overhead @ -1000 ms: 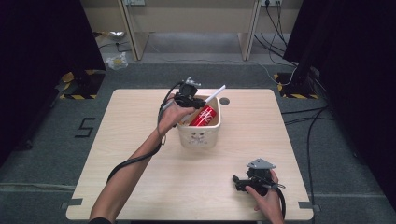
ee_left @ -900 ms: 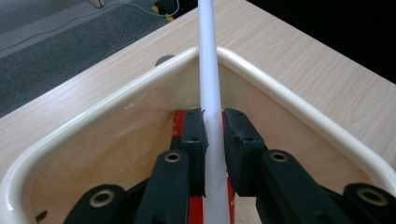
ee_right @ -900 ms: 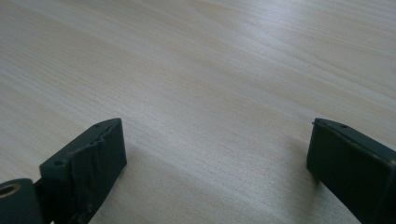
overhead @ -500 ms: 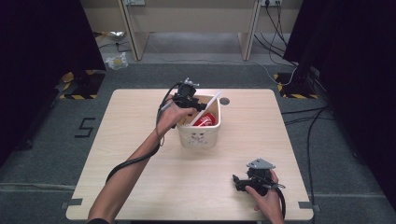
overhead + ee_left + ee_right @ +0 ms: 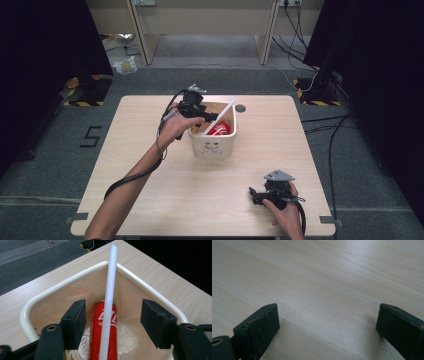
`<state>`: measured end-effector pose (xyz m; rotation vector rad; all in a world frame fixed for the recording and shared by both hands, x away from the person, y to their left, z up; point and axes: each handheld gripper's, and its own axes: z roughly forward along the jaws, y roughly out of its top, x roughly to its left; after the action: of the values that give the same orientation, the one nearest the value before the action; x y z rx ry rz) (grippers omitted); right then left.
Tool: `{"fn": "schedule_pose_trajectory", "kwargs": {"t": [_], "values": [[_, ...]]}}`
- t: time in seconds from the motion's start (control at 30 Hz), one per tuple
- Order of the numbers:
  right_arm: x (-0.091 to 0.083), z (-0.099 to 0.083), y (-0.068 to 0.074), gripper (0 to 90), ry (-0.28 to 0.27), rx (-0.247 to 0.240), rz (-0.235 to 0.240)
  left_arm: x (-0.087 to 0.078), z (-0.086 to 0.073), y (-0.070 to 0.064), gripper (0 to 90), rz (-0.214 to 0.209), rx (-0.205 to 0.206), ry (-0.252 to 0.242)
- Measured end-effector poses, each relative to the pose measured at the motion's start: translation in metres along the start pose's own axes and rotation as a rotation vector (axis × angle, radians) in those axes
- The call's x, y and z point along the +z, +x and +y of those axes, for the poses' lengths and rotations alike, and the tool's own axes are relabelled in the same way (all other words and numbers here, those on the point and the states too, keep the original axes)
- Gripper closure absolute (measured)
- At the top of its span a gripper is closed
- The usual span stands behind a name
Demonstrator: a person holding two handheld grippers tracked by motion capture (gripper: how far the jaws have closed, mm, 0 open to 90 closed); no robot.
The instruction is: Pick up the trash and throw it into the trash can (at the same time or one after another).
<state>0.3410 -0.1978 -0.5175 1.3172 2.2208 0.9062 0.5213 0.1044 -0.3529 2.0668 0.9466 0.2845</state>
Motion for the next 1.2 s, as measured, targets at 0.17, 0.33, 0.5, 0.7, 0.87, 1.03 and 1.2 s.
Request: {"fn": "schedule_pose_trajectory", "kwargs": {"t": [0.17, 0.33, 0.5, 0.7, 0.87, 1.03, 1.2], "values": [[0.0, 0.0, 0.0, 5.0, -0.002, -0.001, 0.0, -0.008, -0.004, -0.001, 31.4, -0.009, -0.002, -0.01], [0.0, 0.0, 0.0, 5.0, -0.002, 0.001, 0.001, -0.019, -0.013, 0.002, 29.7, -0.018, -0.007, -0.019], [0.0, 0.0, 0.0, 5.0, -0.001, 0.003, 0.001, -0.027, -0.02, 0.005, 28.9, -0.018, -0.008, -0.024], [0.0, 0.0, 0.0, 5.0, -0.001, 0.002, 0.002, -0.044, -0.029, 0.004, 28.2, -0.026, -0.005, -0.055], [0.0, 0.0, 0.0, 5.0, -0.001, 0.001, 0.001, -0.058, -0.042, 0.004, 28.0, -0.028, -0.005, -0.08], [0.0, 0.0, 0.0, 5.0, -0.001, 0.001, 0.001, -0.07, -0.051, 0.007, 27.7, -0.027, -0.013, -0.096], [0.0, 0.0, 0.0, 5.0, -0.001, 0.001, 0.001, -0.085, -0.064, 0.016, 27.6, -0.011, -0.025, -0.108]]}}
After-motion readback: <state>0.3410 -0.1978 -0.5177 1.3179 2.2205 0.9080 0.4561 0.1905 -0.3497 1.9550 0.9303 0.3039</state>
